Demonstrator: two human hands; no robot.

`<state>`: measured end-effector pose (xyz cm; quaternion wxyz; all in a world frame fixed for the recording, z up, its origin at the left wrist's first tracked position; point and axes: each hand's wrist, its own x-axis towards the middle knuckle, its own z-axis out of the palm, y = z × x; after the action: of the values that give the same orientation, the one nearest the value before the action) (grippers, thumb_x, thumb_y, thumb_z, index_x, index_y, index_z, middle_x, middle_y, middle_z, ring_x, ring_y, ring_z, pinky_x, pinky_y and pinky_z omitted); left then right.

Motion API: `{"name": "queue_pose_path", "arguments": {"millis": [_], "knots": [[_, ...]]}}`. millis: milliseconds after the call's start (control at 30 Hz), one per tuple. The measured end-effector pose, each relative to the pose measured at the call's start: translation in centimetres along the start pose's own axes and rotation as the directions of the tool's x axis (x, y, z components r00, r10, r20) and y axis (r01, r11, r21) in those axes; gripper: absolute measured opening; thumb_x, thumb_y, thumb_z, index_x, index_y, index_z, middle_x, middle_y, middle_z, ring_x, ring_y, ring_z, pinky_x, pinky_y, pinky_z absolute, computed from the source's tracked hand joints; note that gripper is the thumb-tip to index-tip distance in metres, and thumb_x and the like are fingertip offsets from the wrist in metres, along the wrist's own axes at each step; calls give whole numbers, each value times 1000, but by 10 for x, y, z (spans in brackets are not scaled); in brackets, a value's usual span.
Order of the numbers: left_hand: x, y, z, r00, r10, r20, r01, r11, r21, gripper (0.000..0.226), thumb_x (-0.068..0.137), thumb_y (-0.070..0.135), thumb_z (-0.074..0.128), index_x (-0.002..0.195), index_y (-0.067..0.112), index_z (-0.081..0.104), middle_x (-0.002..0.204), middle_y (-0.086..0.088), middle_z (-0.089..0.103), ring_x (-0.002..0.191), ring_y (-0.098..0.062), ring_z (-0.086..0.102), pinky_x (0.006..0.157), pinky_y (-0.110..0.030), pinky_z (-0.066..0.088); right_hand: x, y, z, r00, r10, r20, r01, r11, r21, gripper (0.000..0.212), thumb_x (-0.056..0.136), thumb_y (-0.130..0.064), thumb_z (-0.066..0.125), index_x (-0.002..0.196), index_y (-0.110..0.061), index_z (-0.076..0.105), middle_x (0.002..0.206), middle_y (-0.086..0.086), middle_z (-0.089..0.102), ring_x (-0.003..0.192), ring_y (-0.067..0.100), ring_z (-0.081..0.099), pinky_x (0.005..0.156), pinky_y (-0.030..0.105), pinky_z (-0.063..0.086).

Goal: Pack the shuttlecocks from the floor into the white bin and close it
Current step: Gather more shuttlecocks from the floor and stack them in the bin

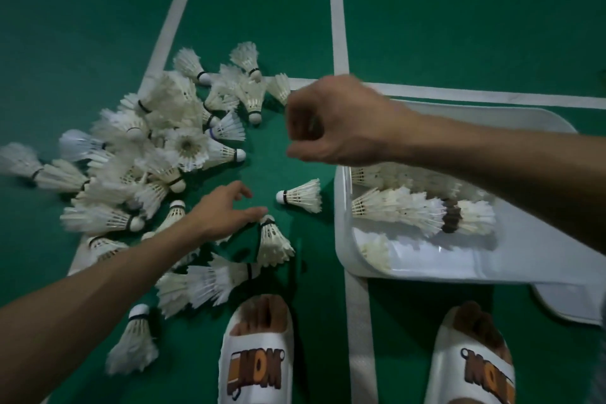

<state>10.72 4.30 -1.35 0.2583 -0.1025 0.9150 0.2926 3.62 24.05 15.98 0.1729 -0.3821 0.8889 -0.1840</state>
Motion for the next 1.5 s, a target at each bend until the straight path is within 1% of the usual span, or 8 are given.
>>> {"name": "queue_pose_path", "arguments": {"millis": [133,333,500,733,967,1167,1333,1500], "knots": [[3,-4,15,999,-3,-38,8,993,119,63,65,82,54,105,34,50,123,-6,55,112,-30,50,97,-45,41,62,0,51,936,46,350,43,969,-242,37,78,-36,76,105,-12,68,104,0,69,93,19,64,82,32,54],[0,14,32,986,-127,-107,148,965,217,72,54,93,44,95,35,49,127,2,47,132,-27,29,105,-68,9,103,30,98,852,250,460,-136,954,-267,51,72,-29,84,113,-8,64,101,8,64,67,18,60,58,32,60],[4,-1,39,994,-91,-59,104,957,272,84,52,91,52,108,28,56,146,-2,28,135,-33,20,107,-58,23,108,41,116,748,343,569,-225,937,-268,55,73,-19,83,121,-6,60,119,12,56,83,27,61,62,41,61],[13,-6,35,991,-136,4,132,969,209,62,58,73,68,86,19,73,151,4,25,139,-33,9,110,-51,23,111,51,130,667,380,641,-330,922,-204,46,73,-7,81,115,-6,61,100,5,53,90,29,61,65,41,61],[14,-8,26,980,-193,35,185,968,170,39,62,48,73,88,20,72,147,6,29,136,-31,16,109,-47,25,115,63,132,686,349,638,-325,932,-159,38,75,-3,79,110,-6,66,83,0,58,66,16,57,64,32,60],[26,-24,3,984,-170,-59,172,985,29,11,61,36,74,64,26,72,89,2,65,96,-25,54,79,-32,33,111,59,136,760,317,567,-98,919,-382,53,69,-19,85,115,-8,60,102,5,66,82,22,65,62,26,47],[20,-28,-8,975,-166,-144,131,966,-224,21,61,26,83,81,24,76,120,-2,62,96,-23,61,85,-38,52,107,57,135,852,284,440,-48,879,-474,44,64,-11,84,100,-7,60,101,13,65,85,28,62,67,30,47],[8,0,-34,977,-112,-183,16,888,-460,38,70,12,81,106,12,68,131,-3,53,83,-15,62,68,-27,55,104,39,78,954,247,169,-231,967,-110,37,78,-10,74,109,-14,54,105,4,60,87,19,56,75,30,52]]}}
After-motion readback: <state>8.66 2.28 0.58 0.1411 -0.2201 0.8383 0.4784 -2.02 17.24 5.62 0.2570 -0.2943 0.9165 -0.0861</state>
